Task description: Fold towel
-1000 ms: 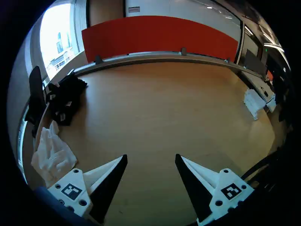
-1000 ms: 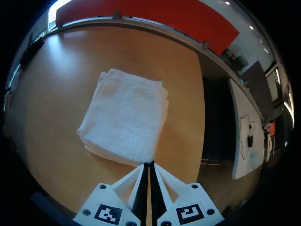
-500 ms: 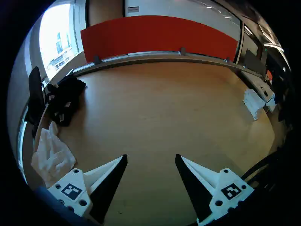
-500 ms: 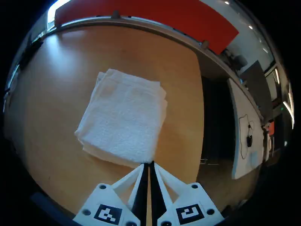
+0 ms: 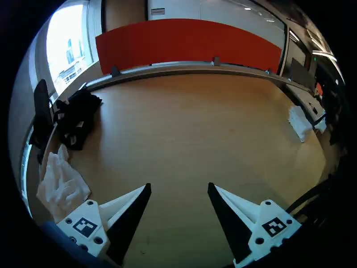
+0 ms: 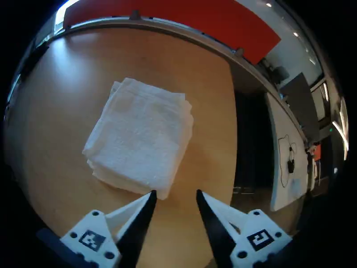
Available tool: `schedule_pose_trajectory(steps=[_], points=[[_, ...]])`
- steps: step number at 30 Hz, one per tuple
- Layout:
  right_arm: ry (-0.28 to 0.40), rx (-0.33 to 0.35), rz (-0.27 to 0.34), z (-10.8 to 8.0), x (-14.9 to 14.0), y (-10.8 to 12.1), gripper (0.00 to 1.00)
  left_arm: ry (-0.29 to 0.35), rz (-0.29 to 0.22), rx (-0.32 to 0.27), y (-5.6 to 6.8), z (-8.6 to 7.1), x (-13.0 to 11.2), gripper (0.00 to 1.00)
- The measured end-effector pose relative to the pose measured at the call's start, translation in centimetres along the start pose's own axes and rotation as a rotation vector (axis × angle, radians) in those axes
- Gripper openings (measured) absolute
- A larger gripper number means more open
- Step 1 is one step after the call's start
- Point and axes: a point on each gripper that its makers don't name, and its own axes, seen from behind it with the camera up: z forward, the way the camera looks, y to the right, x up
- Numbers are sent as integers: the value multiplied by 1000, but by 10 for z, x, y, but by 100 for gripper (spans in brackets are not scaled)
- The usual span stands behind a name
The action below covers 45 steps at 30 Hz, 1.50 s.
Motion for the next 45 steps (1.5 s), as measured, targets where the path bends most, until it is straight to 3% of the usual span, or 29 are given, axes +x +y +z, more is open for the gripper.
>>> schedule_pose_trajectory(steps=[2,4,6,20,23,34,45], points=[[1,-8,1,0,0,1,75,1,2,-2,0,0,1,94],[3,-12,4,0,1,1,92,3,6,-2,0,0,1,94],[6,-14,8,0,2,0,100,5,8,-2,0,0,2,94],[30,-5,59,-6,12,-6,100,14,8,-4,-2,-3,4,94],[32,9,96,-7,13,-10,100,15,6,-4,-3,-3,4,94],[69,83,316,-9,26,-23,100,25,9,-7,-1,-5,8,94],[120,76,363,-15,33,-26,100,36,9,-3,-2,-7,11,94]])
